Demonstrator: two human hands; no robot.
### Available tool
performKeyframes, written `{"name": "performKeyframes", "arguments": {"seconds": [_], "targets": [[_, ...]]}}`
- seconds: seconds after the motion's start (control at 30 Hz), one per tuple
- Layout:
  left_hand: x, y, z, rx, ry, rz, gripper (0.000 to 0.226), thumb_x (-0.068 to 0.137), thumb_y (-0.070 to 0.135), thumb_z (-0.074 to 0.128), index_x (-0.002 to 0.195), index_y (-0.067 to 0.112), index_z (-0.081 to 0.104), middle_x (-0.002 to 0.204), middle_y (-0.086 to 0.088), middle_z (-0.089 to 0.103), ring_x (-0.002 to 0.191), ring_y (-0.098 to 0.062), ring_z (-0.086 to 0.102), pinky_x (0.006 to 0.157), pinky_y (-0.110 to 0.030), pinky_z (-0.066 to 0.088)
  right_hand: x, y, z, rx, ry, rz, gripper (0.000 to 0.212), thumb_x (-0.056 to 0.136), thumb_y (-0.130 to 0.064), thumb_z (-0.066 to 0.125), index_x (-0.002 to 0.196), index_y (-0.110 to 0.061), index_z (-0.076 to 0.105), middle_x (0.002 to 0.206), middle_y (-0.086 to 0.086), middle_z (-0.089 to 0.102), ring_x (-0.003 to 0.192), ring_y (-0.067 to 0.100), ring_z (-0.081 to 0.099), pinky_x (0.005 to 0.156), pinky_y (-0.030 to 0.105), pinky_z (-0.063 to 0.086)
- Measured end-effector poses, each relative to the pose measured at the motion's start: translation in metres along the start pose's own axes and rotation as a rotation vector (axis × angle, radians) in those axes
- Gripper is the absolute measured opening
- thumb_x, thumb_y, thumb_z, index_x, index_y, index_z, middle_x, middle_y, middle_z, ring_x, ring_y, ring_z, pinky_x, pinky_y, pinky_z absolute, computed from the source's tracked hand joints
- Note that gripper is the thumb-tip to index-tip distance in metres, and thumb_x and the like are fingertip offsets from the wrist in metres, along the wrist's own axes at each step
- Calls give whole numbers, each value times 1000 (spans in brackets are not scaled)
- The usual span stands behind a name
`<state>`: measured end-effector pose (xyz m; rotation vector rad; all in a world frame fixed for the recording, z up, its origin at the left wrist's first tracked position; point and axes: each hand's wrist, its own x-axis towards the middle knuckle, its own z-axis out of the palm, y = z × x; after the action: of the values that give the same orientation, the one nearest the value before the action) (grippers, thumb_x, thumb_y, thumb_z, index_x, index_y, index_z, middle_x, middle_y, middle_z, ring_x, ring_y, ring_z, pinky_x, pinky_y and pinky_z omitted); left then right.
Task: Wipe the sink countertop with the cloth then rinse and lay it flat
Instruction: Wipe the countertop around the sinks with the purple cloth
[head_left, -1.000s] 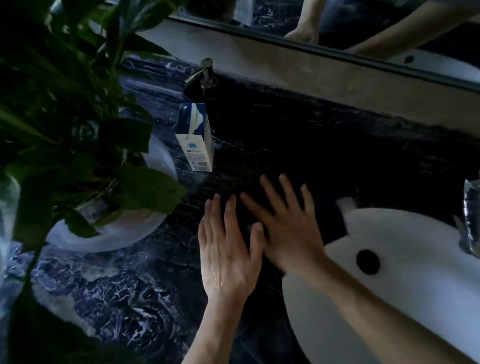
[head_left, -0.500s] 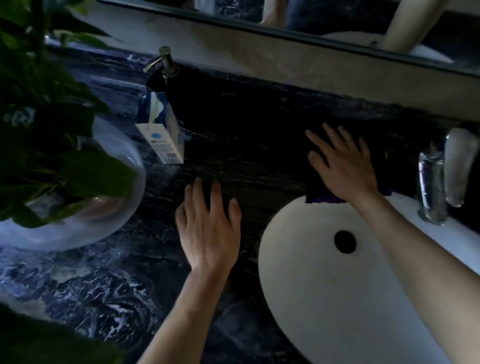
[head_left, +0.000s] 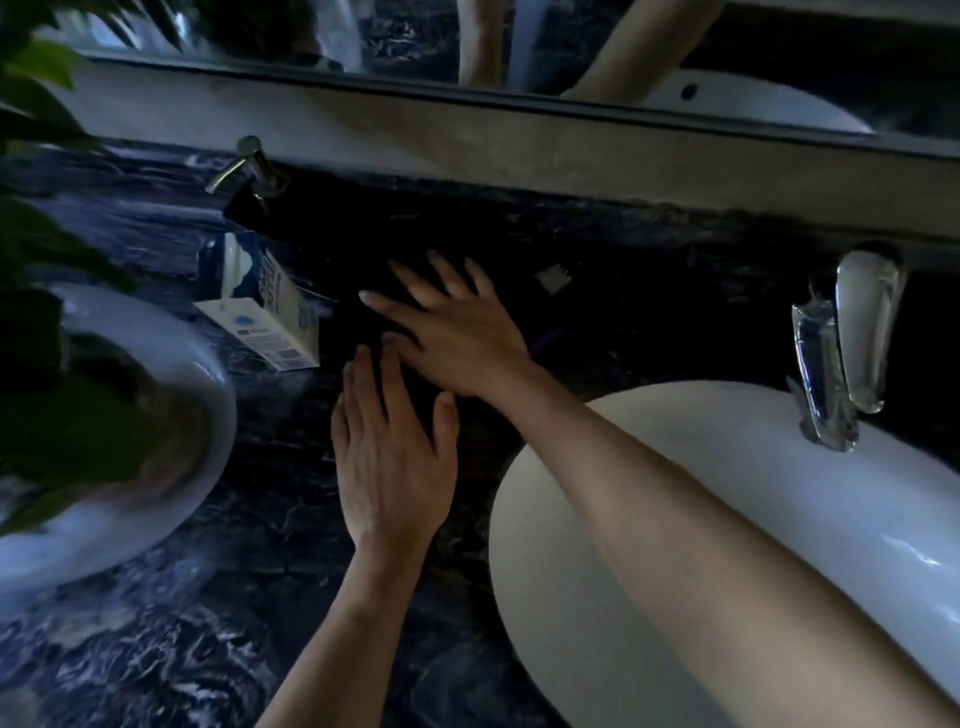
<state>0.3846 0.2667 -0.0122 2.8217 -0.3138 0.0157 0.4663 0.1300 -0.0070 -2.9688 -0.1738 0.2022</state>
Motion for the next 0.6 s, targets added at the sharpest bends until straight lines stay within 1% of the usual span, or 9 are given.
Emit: {"name": "performKeyframes", "arguments": {"seconds": [0.07,0.2,0.27,0.37,0.4,0.43,0.53,0.57,0.6], "targets": [[1,-1,0,-10,5,3,69,104,53,20,158,11,20,166,-16,19,153,-32,20,123,-48,22,-21,35,-1,-7,41,54,52,103,-61,24,154,-55,19,171,-11,14,158,27,8,125,52,4],[-1,-1,0,-19,-3,5,68,104,54,19,158,12,23,166,-17,21,153,-34,20,123,-50,22,-111,127,-7,-2,60,388,54,102,-60,23,155,-54,16,171,-11,13,158,22,10,125,50,6],[0,1,1,-16,-4,14,68,105,55,19,157,12,24,165,-17,21,153,-34,20,123,-50,21,-135,138,-9,-2,68,500,57,100,-59,21,156,-52,17,171,-7,15,157,26,10,126,49,5],[0,3,0,-25,-6,8,68,105,55,20,157,12,24,165,-19,20,152,-35,20,123,-50,21,-111,108,-6,18,91,630,57,101,-58,25,157,-52,15,172,-6,11,157,32,6,125,56,5],[1,3,0,-20,-5,10,68,105,55,20,157,12,24,165,-20,21,152,-36,21,123,-50,22,-97,91,-6,13,106,619,57,100,-59,28,156,-52,16,172,-6,11,157,35,6,124,58,6],[1,3,1,-14,-2,13,68,105,55,21,157,12,24,164,-21,21,151,-36,22,122,-50,22,-80,72,-5,9,116,557,57,100,-60,30,156,-53,18,172,-5,12,157,37,6,123,60,6],[0,1,2,-5,4,20,68,104,55,21,156,11,25,163,-21,23,150,-37,24,122,-50,23,-37,17,0,-1,65,218,55,100,-61,30,154,-55,22,171,-8,15,156,37,6,122,62,4],[0,0,1,-9,5,20,69,104,56,20,156,11,25,163,-21,23,150,-36,26,122,-49,24,-29,5,2,-22,42,120,55,100,-62,28,154,-54,23,170,-9,17,156,36,8,122,62,4],[1,0,1,-15,7,18,69,103,56,20,156,12,25,163,-20,22,149,-36,27,122,-49,24,-25,2,3,-36,32,61,54,100,-63,27,154,-55,24,170,-10,18,156,34,9,121,64,4]]}}
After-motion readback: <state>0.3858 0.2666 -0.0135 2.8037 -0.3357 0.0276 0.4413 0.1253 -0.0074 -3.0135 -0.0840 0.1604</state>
